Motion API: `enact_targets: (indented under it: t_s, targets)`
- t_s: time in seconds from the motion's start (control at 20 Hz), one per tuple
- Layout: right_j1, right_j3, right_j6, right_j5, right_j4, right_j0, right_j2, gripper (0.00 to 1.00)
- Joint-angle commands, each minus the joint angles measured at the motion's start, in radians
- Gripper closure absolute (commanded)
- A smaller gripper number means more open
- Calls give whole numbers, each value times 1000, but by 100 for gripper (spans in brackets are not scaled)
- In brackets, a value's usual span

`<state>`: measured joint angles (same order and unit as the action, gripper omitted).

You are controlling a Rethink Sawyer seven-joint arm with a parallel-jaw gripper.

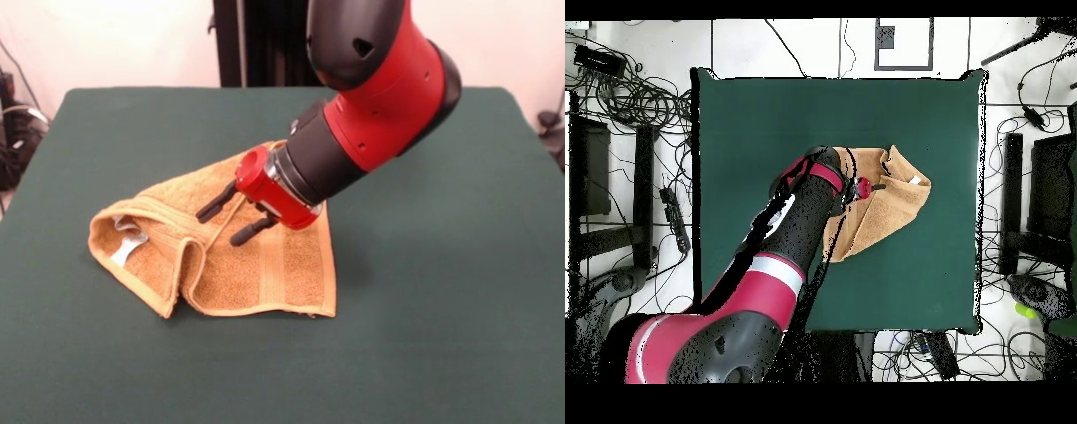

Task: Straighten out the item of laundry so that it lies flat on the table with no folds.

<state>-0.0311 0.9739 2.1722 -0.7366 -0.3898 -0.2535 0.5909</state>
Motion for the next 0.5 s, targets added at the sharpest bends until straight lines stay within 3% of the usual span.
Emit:
enact_targets:
  t_s: [0.05, 0.4, 0.5]
  targets:
    - [60, 110, 21, 113, -48, 31, -67, 0]
    - [186, 225, -51, 143, -87, 63, -85, 0]
    - [176, 224, -24, 161, -96, 69, -89, 0]
